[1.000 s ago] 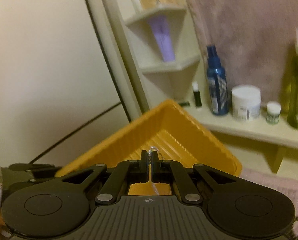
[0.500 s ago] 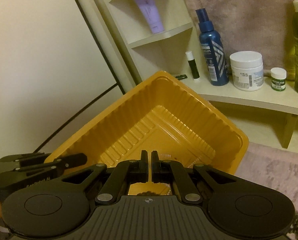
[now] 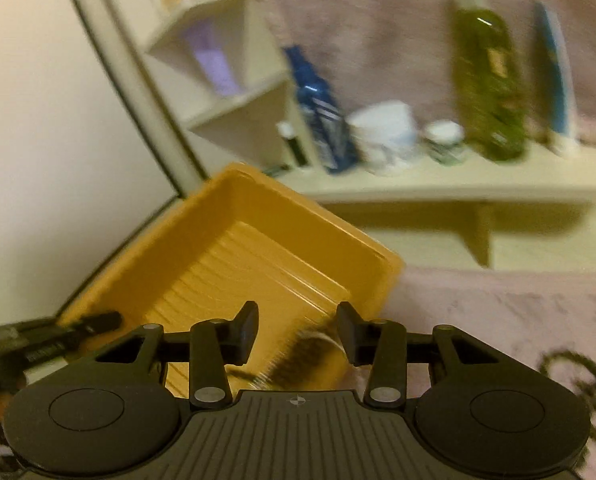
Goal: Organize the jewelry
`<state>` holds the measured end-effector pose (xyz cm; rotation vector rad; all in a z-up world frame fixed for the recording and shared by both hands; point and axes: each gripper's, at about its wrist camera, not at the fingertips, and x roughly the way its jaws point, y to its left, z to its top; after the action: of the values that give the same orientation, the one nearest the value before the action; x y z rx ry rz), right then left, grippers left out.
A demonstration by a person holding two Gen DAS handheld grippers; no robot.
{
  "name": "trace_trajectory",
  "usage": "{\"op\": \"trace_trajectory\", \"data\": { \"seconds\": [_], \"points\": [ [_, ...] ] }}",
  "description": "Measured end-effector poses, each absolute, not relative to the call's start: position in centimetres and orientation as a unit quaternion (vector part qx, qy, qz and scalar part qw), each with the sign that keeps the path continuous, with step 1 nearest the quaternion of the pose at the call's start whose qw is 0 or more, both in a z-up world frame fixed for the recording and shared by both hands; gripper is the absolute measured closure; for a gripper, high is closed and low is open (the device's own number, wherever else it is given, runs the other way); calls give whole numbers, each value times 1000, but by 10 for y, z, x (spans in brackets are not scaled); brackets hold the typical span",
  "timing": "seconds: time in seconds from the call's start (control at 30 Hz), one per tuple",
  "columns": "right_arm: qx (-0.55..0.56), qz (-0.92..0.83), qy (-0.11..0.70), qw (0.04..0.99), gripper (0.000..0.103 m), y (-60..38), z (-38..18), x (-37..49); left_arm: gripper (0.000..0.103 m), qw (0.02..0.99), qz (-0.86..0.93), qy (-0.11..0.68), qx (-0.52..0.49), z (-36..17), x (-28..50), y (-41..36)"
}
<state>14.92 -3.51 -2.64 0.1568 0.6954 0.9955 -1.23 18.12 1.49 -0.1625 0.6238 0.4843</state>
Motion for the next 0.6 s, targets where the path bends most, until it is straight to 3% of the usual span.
{"op": "trace_trajectory", "data": {
  "seconds": [0.4, 0.6],
  "points": [
    [-1, 445, 352, 824, 60, -39, -75, 139, 95, 918, 238, 306, -84, 13, -13, 185],
    [-38, 452, 354, 818, 73, -16, -89, 147, 95, 915, 239, 310, -98, 9, -12, 192]
  ]
}}
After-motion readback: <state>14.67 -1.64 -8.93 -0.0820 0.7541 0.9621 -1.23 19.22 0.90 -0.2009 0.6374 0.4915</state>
